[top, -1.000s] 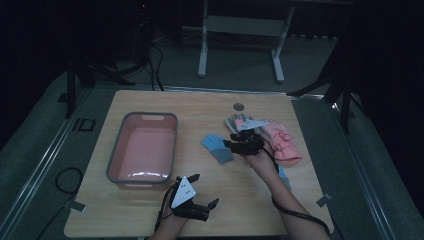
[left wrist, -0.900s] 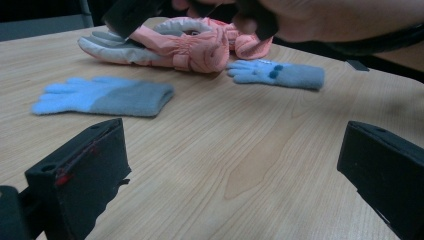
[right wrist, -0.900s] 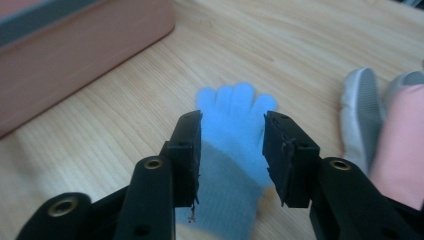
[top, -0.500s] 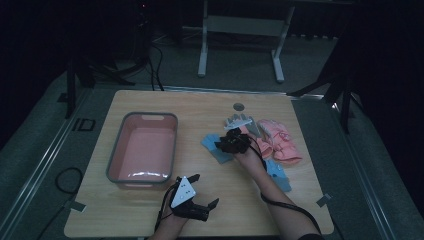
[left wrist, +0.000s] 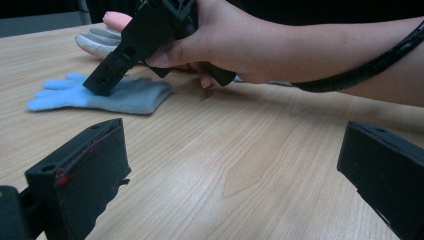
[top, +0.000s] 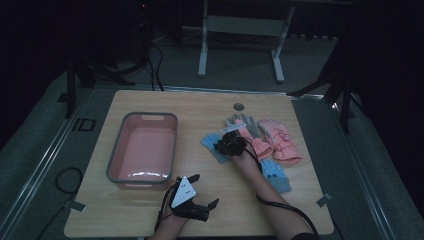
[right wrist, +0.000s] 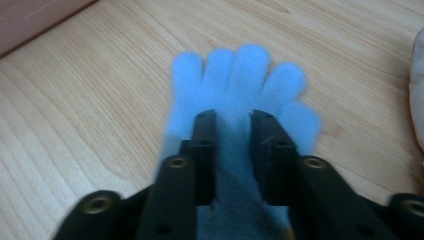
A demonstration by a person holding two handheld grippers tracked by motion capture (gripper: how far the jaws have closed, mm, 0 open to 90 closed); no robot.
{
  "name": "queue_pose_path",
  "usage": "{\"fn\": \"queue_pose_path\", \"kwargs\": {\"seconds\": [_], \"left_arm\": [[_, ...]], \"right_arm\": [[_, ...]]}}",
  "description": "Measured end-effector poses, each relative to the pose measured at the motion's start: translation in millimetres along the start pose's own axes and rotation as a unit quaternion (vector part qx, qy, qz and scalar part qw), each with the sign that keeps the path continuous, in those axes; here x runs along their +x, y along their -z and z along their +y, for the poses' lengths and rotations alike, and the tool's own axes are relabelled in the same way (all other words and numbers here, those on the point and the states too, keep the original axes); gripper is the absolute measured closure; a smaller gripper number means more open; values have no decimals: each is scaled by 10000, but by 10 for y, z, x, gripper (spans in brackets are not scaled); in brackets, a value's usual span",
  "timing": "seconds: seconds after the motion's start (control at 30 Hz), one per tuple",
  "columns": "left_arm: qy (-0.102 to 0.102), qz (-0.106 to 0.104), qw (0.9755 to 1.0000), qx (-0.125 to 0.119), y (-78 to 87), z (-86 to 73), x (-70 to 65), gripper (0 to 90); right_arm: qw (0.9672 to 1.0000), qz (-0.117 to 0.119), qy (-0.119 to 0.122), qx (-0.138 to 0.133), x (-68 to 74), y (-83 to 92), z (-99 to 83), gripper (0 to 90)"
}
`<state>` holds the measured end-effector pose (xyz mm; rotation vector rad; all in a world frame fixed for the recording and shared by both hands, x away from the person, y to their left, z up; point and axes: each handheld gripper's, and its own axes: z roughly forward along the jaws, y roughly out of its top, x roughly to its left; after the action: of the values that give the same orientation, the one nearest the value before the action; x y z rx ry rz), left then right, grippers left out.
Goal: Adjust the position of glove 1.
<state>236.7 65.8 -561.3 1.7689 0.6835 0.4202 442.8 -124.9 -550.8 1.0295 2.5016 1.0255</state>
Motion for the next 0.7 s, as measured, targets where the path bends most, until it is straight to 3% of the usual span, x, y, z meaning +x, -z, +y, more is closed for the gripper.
{"fn": "queue_pose_path", "kwargs": {"seconds": [0.07,0.23,0.33,0.37,0.53,0.57,0.7], "left_arm": [[-15,1,10000,12,-1,1,-1,1],[-2,4,10000,-1,1,0,0,1],[20,5,10000,-19,4,-2,5,1],[23,17,10000,-26,5,-2,5,1],[12,31,10000,-35,7,-3,2,1],[4,37,10000,-29,6,-3,1,1],[-9,49,10000,-33,9,-4,0,1]], "right_arm": [[9997,-118,-160,-142,23,-17,-19,806],[9993,-288,-232,-90,71,0,6,854],[9986,-420,-267,-184,115,97,53,860],[9977,-457,-352,-346,131,234,98,861],[9954,-413,-634,-590,157,490,148,862],[9939,-482,-705,-691,208,658,150,862],[9900,-644,-890,-888,275,905,67,863]]}}
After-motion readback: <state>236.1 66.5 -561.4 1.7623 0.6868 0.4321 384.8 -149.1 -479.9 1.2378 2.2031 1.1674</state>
